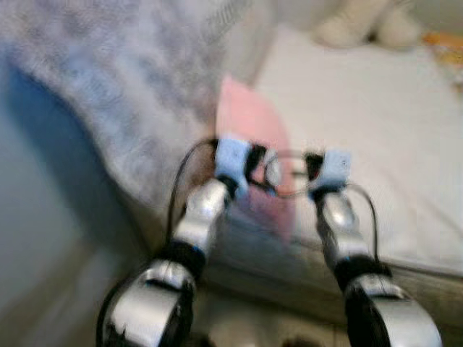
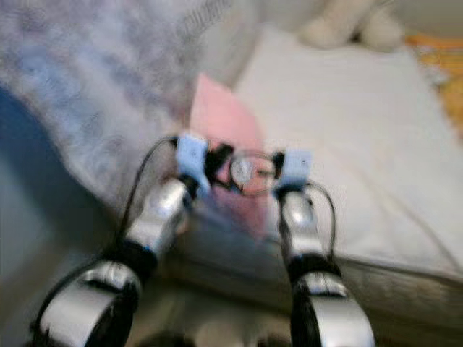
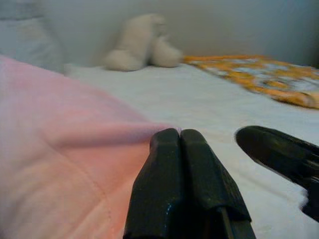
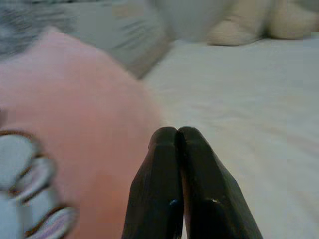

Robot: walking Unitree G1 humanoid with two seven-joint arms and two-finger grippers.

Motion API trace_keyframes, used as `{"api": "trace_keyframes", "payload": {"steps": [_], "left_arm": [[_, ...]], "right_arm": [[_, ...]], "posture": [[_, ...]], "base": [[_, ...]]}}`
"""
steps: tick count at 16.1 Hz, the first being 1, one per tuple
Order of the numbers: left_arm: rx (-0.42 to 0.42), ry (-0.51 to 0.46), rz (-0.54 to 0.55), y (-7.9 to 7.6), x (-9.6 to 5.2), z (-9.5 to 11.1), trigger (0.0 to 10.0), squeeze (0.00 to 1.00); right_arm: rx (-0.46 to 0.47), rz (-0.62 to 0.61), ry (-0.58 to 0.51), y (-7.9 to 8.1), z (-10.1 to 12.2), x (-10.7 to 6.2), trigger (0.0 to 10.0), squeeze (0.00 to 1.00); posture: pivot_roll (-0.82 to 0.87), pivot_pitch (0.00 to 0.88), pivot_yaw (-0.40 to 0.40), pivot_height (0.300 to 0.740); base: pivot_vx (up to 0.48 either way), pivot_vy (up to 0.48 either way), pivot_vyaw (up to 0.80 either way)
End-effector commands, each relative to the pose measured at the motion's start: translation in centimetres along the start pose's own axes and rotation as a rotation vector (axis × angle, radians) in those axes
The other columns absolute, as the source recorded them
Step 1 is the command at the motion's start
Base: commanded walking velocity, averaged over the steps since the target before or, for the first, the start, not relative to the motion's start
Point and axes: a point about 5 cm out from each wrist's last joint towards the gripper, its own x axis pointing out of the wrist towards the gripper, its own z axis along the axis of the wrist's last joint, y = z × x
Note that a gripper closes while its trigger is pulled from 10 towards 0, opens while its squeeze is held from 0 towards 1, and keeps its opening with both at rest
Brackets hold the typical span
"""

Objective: Clean up the room

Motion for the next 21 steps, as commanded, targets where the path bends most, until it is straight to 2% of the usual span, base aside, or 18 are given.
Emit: {"api": "trace_keyframes", "payload": {"steps": [1,6,10,11,13,16,17,19,21], "left_arm": [[0.022,-0.058,-0.034,-0.5,0.7,1.4,10.0,0.00],[0.011,-0.059,-0.067,-0.8,0.8,1.4,10.0,0.00],[0.008,-0.062,-0.050,-0.4,1.0,1.7,10.0,0.00],[0.048,-0.047,0.001,0.9,0.9,2.0,10.0,0.00],[0.071,-0.037,0.011,1.6,0.9,2.1,10.0,0.00],[0.176,0.001,-0.002,4.5,0.7,3.5,10.0,0.00],[0.188,0.003,-0.006,4.7,0.8,3.7,10.0,0.00],[0.236,-0.007,-0.035,5.9,1.5,5.9,10.0,0.00],[0.259,-0.036,-0.055,6.0,2.0,7.5,10.0,0.00]], "right_arm": [[0.000,-0.011,-0.024,-0.1,0.4,0.1,10.0,0.00],[-0.019,-0.034,-0.039,-0.4,0.6,0.1,10.0,0.00],[-0.027,-0.025,-0.041,-0.3,0.8,0.2,10.0,0.00],[-0.023,-0.014,-0.031,-0.1,0.7,0.3,10.0,0.00],[-0.022,-0.008,-0.028,0.1,0.7,0.3,10.0,0.00],[-0.029,0.020,-0.016,0.6,0.3,0.1,10.0,0.00],[-0.028,0.022,-0.014,0.6,0.2,0.0,10.0,0.00],[-0.031,0.032,-0.007,0.9,-0.1,-0.2,10.0,0.00],[-0.032,0.030,-0.004,0.8,-0.3,-0.4,10.0,0.00]], "posture": [[-0.09,0.000,0.069,0.714],[-0.09,0.000,0.072,0.714],[-0.09,0.000,0.073,0.714],[-0.09,0.000,0.072,0.714],[-0.09,0.000,0.067,0.714],[-0.08,0.000,0.057,0.714],[-0.09,0.000,0.056,0.714],[-0.10,0.000,0.060,0.714],[-0.10,0.000,0.062,0.714]], "base": [[0.480,0.000,-0.69],[0.480,0.000,-0.70],[0.462,0.000,0.00],[0.000,0.000,0.00],[0.000,0.000,0.00],[0.000,0.000,0.00],[0.000,0.000,0.00],[0.000,0.000,0.00],[0.000,0.000,0.00]]}}
